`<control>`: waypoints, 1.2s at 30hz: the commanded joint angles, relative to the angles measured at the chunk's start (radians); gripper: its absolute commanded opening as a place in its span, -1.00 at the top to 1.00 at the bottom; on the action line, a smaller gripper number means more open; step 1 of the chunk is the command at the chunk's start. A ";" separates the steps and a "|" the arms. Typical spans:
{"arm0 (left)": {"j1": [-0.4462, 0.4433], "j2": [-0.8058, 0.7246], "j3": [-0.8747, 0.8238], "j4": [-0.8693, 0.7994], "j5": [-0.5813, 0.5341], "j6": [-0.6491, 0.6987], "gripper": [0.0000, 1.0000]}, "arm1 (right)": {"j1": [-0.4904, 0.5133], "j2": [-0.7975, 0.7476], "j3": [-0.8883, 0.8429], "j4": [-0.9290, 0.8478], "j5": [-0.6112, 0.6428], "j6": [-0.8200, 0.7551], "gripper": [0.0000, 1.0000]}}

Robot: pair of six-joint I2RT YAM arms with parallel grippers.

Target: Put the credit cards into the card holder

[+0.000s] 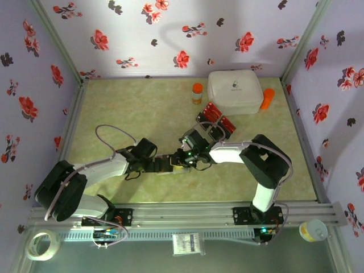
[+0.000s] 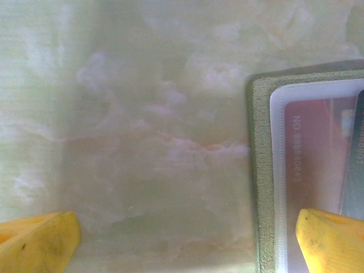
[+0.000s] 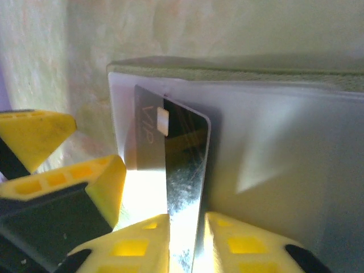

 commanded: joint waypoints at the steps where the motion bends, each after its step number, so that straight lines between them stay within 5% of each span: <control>1: 0.002 0.034 -0.040 0.057 0.007 0.008 -1.00 | -0.010 -0.078 0.021 -0.144 0.047 -0.087 0.44; 21: 0.002 0.016 -0.033 0.040 -0.002 0.012 -0.99 | 0.039 0.055 0.146 -0.169 0.135 -0.115 0.73; 36: 0.063 0.002 -0.046 -0.024 -0.030 -0.020 -1.00 | 0.070 0.112 0.184 -0.172 0.146 -0.102 0.77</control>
